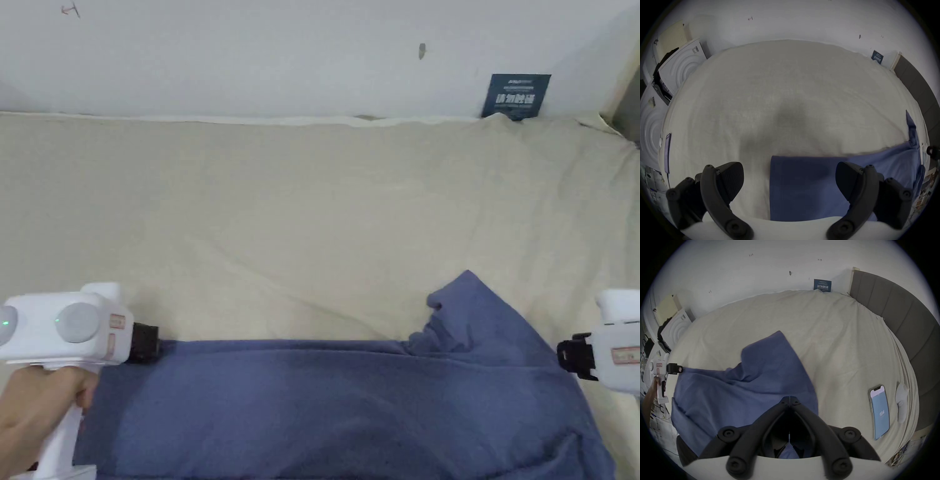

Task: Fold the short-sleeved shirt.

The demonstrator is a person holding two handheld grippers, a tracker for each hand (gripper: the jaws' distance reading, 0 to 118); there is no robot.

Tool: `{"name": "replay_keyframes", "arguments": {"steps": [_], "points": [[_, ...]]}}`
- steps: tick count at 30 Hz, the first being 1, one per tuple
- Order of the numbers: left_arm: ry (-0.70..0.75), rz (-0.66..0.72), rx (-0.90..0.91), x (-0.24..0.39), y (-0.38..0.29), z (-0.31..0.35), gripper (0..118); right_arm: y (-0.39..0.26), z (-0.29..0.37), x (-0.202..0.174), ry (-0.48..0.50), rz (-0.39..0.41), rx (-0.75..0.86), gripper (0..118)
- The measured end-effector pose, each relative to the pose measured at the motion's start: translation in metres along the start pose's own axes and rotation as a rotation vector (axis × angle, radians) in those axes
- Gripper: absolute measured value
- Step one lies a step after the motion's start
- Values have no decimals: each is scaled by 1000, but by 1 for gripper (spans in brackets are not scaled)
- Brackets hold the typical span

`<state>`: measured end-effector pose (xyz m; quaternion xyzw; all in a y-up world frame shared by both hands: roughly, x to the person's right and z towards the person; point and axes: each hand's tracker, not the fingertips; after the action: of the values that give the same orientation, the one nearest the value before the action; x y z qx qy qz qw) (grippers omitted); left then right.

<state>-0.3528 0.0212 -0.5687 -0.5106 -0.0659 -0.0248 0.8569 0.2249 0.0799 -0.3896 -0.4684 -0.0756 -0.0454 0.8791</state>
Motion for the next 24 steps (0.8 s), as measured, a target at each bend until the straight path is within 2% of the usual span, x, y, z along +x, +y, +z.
{"name": "replay_keyframes", "arguments": {"steps": [1,2,3,4,5,7,8,9,11,13,14,15,16,17,20,24], "points": [[-19,11,30,1,-2,6,28,2,-5,3,-18,-1,2,1],[-19,-6,33,2,-2,10,7,7,-11,8,-19,-6,2,12],[-99,3,27,3,-2,11,7,12,-15,11,-29,-15,0,64],[-55,8,20,15,-8,26,7,19,-23,13,-36,-23,-12,109],[-35,-2,19,19,-10,28,7,20,-30,12,-43,-22,-52,117],[-44,-4,23,26,-14,32,7,19,-41,6,1,9,-50,114],[-44,-3,19,13,-5,20,8,17,-49,2,15,19,-114,113],[-46,-1,15,11,-4,18,7,20,-52,3,-3,30,-162,112],[-34,-6,15,9,-1,15,7,13,-60,-1,-36,59,-141,106],[-40,6,13,10,-5,17,7,12,-67,10,-31,43,-161,98],[-41,11,12,10,-4,17,7,10,-67,13,-6,15,-188,72],[-47,20,6,10,-3,17,7,9,-65,16,28,12,-180,25],[-49,19,4,11,-5,19,7,9,-58,16,-12,18,-130,10],[-48,15,4,12,-5,21,7,12,-52,16,9,17,-125,6],[-49,13,10,11,-6,30,7,9,-33,17,11,30,-85,6],[-60,32,30,5,-12,48,7,10,-10,20,67,-7,-64,6]]}}
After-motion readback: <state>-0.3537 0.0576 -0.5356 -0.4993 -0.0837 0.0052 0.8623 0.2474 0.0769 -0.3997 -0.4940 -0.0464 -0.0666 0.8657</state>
